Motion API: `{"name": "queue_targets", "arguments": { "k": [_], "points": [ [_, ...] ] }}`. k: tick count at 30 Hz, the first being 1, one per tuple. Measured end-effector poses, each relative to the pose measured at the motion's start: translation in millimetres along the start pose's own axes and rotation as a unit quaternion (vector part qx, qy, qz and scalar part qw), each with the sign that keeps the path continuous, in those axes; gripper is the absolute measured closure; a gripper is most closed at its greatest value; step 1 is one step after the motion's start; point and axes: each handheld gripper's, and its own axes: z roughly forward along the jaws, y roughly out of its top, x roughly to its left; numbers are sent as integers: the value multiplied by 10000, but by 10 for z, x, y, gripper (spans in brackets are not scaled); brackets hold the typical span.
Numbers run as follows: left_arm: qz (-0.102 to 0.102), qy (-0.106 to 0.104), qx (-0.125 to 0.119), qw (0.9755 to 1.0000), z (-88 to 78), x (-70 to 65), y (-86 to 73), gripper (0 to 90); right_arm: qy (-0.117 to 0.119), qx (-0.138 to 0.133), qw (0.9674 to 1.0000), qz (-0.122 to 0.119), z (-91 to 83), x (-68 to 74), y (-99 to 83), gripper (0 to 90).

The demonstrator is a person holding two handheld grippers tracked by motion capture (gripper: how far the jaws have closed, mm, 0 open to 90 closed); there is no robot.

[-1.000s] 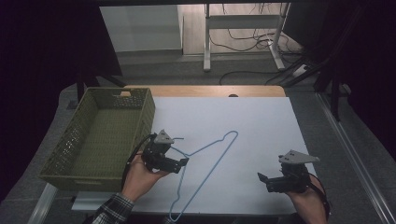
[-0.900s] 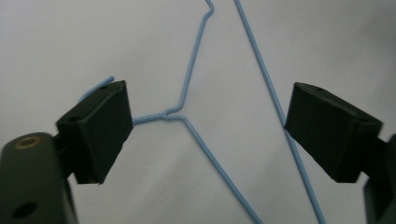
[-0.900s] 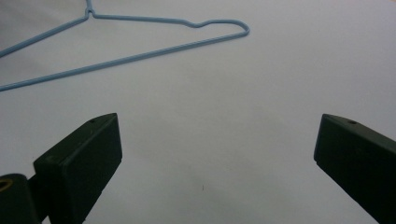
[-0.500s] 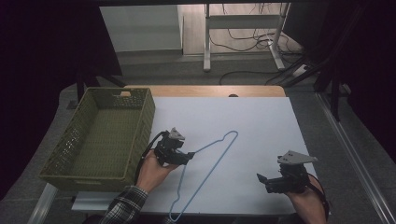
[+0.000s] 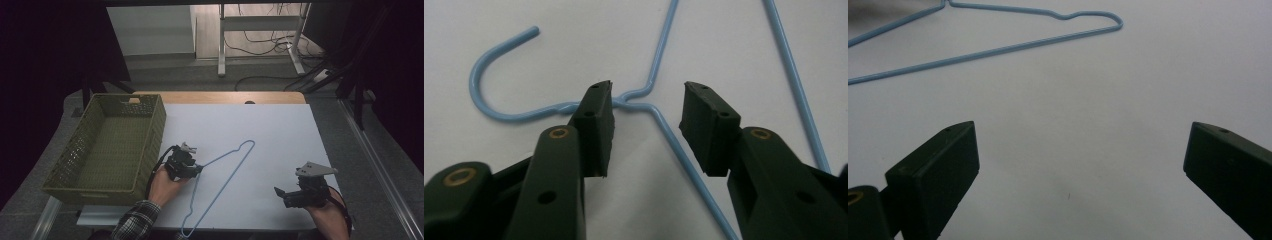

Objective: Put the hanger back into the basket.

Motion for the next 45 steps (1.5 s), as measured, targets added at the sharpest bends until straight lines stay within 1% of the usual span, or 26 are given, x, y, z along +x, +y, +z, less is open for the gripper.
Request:
{"name": "queue_targets", "arguments": {
  "k": [4, 6, 7, 10, 11, 14, 15, 18, 20, 22, 24, 27, 29, 32, 39, 45],
  "points": [
    [35, -36, 119, 9999, 64, -24, -22, 609, -2, 36, 10000, -23, 9, 5, -2, 9],
    [66, 56, 219, 9997, 108, -51, -28, 619, 1, 46, 10000, -35, 11, 6, -2, 9],
    [89, 66, 253, 9996, 125, -60, -30, 625, -3, 42, 10000, -36, 13, 7, -3, 9],
    [136, 154, 267, 9994, 133, -90, -26, 638, -2, 46, 10000, -41, 13, 7, -3, 10],
    [135, 141, 262, 9995, 134, -98, -27, 657, -2, 50, 10000, -42, 14, 8, -4, 10],
    [191, 245, 263, 9992, 140, -140, -29, 689, -5, 63, 10000, -50, 18, 9, -5, 10],
    [213, 231, 277, 9991, 141, -148, -27, 708, -6, 65, 10000, -59, 18, 9, -5, 10],
    [194, 221, 272, 9992, 143, -166, -31, 754, -7, 81, 9999, -62, 22, 11, -5, 10],
    [145, 185, 271, 9994, 144, -167, -32, 786, -7, 96, 9999, -69, 24, 12, -5, 10],
    [65, 191, 262, 9995, 143, -167, -33, 795, -9, 103, 9999, -74, 26, 14, -5, 11],
    [-61, 168, 245, 9995, 141, -161, -35, 807, -3, 109, 9999, -80, 28, 14, -6, 11],
    [-308, 116, 187, 9993, 137, -146, -40, 823, -6, 113, 9999, -82, 31, 16, -6, 11],
    [-464, 30, 142, 9988, 129, -121, -47, 834, -3, 114, 9999, -86, 31, 17, -5, 11],
    [-602, -51, 102, 9981, 122, -99, -51, 844, -10, 119, 9999, -93, 35, 18, -5, 11],
    [-570, -52, 125, 9983, 116, -116, -47, 845, -10, 128, 9999, -99, 39, 19, -2, 11],
    [-483, -22, 86, 9988, 88, -161, -34, 848, -8, 128, 9999, -103, 39, 19, -2, 11]
  ]
}}
